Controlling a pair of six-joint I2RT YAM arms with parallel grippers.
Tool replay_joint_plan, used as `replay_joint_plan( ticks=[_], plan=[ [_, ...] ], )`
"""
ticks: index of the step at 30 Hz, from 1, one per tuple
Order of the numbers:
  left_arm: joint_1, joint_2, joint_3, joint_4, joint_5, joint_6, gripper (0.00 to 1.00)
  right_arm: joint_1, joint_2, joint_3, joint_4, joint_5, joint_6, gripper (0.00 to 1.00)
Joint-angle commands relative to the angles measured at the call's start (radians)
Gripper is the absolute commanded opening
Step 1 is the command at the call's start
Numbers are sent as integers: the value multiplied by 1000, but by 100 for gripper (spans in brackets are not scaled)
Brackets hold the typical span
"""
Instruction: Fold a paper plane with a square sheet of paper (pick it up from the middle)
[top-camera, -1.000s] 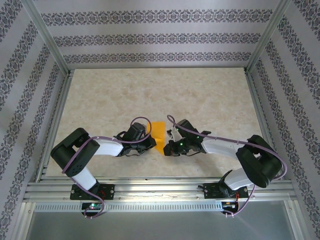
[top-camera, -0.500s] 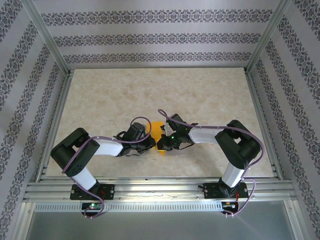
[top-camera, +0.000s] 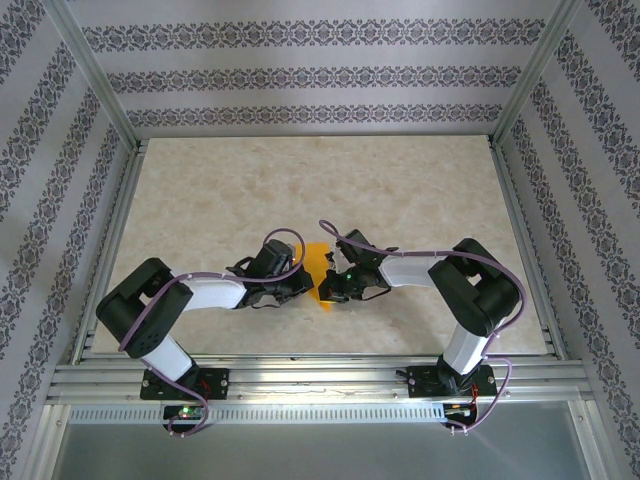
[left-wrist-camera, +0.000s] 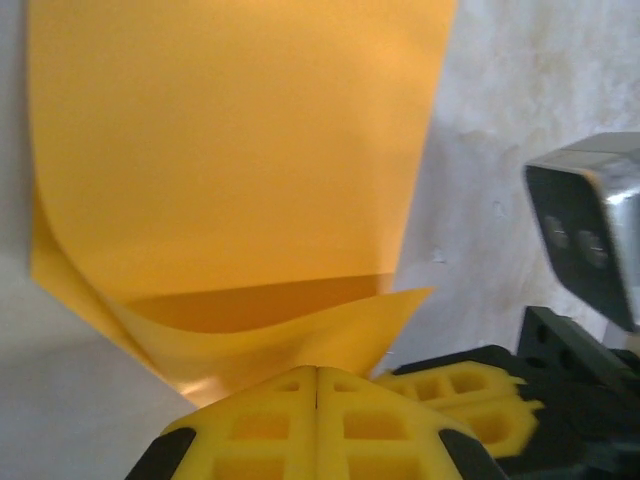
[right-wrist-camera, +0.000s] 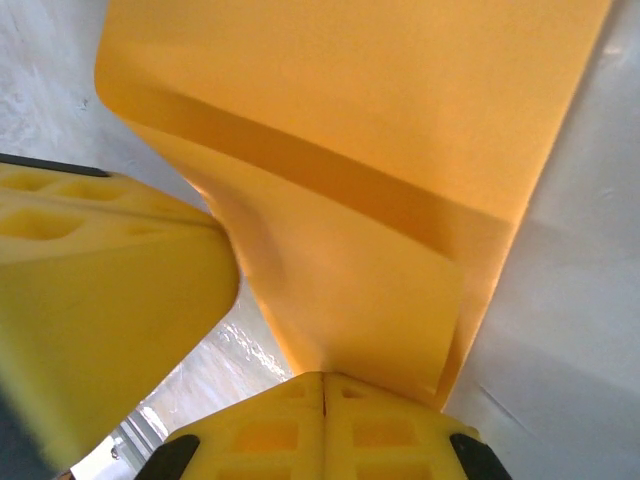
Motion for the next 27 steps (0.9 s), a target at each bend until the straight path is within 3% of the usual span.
replay_joint_plan(
  ticks=[1,7,27],
  plan=[
    [7,-21,17,-52,-1,48,2,-9,28,-32,-59,52,-11,0],
    [18,21,29,-69,-29,62,2,-9,32,-33,-74,65,-21,0],
    [253,28,9,-148,1,134,1,-8,40,-51,-127,100,-61,0]
  ],
)
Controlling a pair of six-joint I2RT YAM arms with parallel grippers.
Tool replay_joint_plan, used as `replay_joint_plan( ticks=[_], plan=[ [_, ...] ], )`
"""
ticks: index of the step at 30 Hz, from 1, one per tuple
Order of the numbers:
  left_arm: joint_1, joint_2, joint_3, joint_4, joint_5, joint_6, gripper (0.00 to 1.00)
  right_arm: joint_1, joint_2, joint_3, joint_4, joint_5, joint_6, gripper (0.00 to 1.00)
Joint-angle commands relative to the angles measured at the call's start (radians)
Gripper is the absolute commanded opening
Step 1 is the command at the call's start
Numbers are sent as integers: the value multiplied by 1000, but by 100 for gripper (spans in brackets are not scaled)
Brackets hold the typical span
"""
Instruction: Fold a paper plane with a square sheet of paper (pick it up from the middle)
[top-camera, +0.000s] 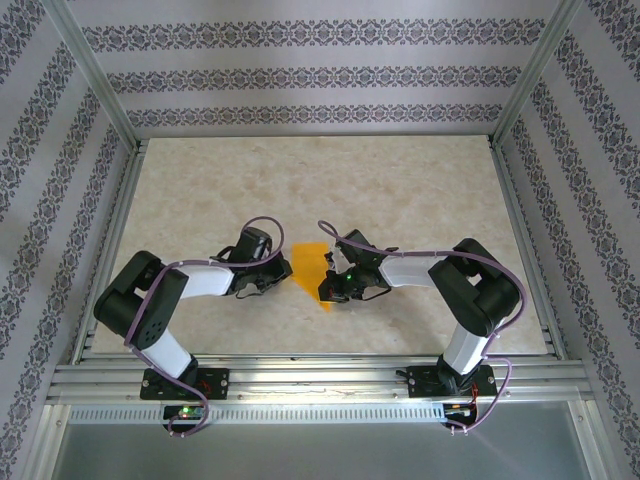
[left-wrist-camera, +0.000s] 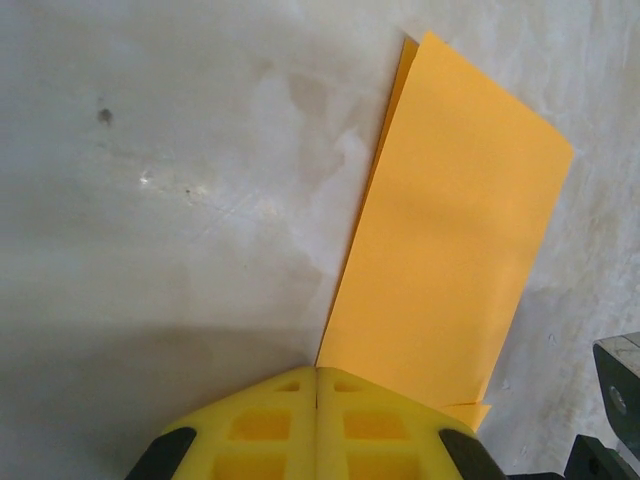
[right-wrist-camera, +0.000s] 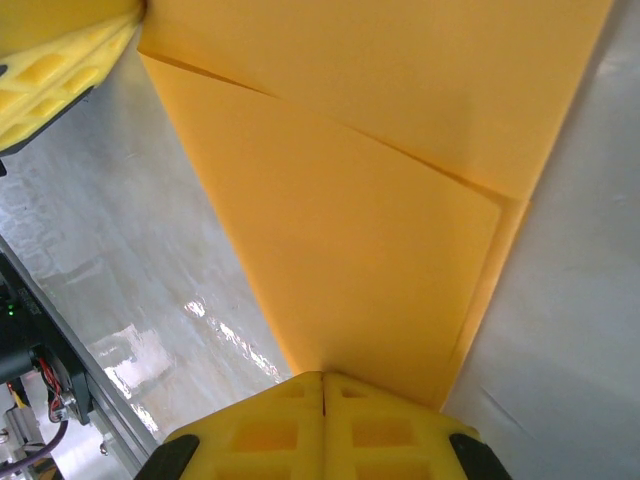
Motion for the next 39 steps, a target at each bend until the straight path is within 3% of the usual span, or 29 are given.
replay_joint_plan(
  ticks=[1,10,17,21,30,39],
  plan=[
    [40,-16,11,-101,-21,60,1,-7,40,-48,-118,95,-27,0],
    [3,-139,67,-144,23,84,3,-10,42,-35,-117,86,-23,0],
    [-147,-45,83,-59,43,7,2,-14,50,-25,-120,81,-26,0],
    [-187,27,83,-32,33,-37,2,-14,52,-23,-122,78,-27,0],
    [-159,61,-6,39,-12,-82,1,-15,47,-37,-128,83,-31,0],
    [-51,39,-38,2,11,-31,2,-18,41,-43,-139,85,-40,0]
  ],
)
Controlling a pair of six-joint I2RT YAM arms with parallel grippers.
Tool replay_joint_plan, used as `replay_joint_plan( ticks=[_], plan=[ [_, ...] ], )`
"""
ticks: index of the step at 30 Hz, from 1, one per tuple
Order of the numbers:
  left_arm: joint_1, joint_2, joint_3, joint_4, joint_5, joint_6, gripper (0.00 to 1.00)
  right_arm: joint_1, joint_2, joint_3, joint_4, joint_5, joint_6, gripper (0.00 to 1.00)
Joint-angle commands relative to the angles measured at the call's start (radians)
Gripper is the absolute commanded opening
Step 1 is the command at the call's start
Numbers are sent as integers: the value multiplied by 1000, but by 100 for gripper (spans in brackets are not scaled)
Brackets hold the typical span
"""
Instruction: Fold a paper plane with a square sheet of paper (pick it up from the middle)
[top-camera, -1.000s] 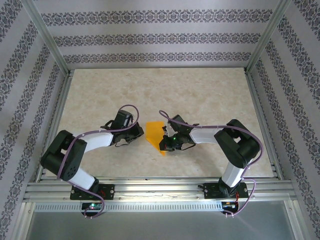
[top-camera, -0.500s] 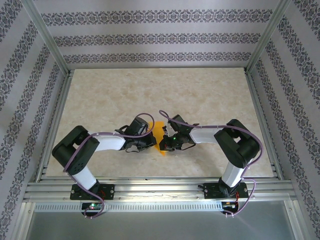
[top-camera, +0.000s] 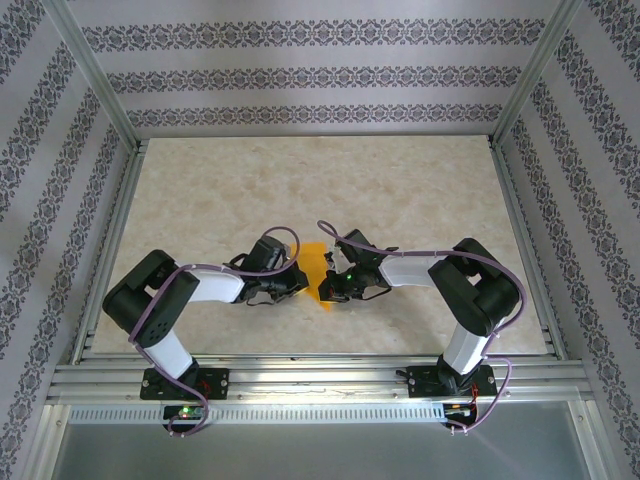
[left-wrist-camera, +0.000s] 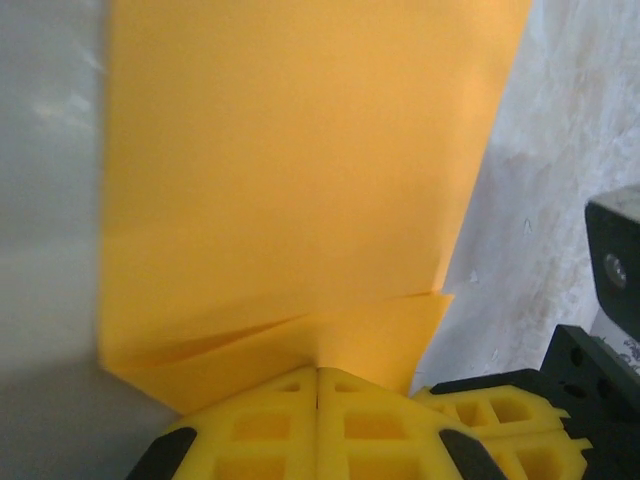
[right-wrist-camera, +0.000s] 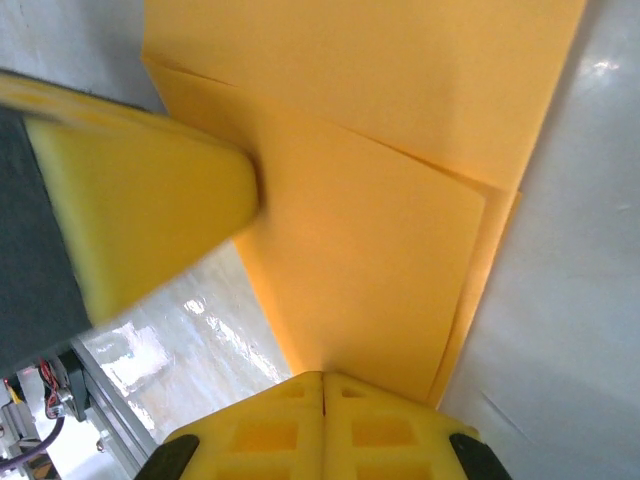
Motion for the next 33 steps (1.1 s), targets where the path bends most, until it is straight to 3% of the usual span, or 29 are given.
replay_joint_plan(
  ticks=[1,8,19,26,33],
  plan=[
    [67,1,-16,-100,-82,46,1,-11,38,-45,-138,91,-20,0],
    [112,6,5,-105,-92,158,2,-16,39,-48,-138,90,-25,0],
    [145,-87,42,-156,-67,188,2,-22,34,-42,-141,77,-29,0],
    [81,-131,57,-136,-55,183,3,-22,27,-37,-141,75,-30,0],
    [1,-42,87,-63,-7,189,3,-24,23,-37,-142,72,-32,0]
  ],
)
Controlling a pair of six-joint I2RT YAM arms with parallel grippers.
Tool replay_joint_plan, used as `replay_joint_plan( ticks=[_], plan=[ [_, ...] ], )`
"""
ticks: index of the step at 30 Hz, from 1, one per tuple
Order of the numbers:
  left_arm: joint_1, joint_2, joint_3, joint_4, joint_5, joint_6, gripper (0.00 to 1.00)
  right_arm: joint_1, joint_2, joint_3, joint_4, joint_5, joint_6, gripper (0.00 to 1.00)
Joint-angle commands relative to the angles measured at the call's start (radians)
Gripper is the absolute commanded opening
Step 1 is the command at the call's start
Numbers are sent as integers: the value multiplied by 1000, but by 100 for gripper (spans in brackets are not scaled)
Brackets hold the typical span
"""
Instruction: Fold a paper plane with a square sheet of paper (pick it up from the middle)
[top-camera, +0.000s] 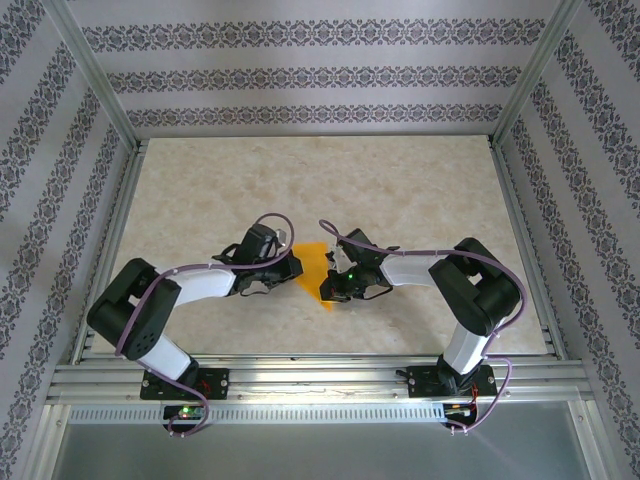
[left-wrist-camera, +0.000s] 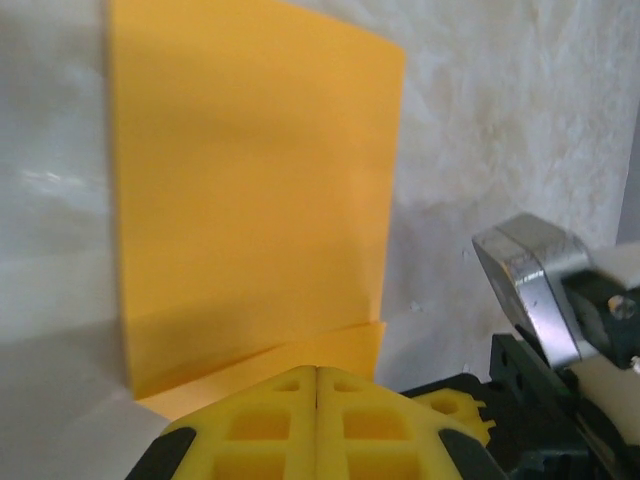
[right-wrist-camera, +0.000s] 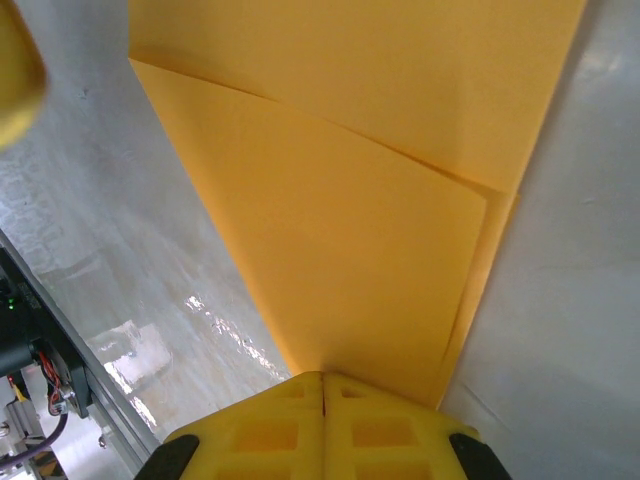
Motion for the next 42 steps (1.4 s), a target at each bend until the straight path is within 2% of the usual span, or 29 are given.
replay_joint_plan(
  ticks=[1,10,15,23,28,36,42],
  plan=[
    [-19,57,30,43,29,38,3,-12,21,-37,-130,82,-25,0],
    [-7,135,36,-81,-45,76,0,-16,-33,-1,-132,43,-13,0],
    [6,132,1,-74,-41,74,0,2,-93,42,-133,33,22,2],
    [5,139,21,-109,-32,99,0,59,21,132,-78,28,64,3],
    [6,140,26,-111,-34,103,0,57,102,149,-38,21,81,3],
    [19,119,-7,-104,-76,82,0,35,20,-5,3,-16,72,5],
    [31,127,-13,-92,-66,71,0,27,-71,-111,13,-39,48,7]
  ],
)
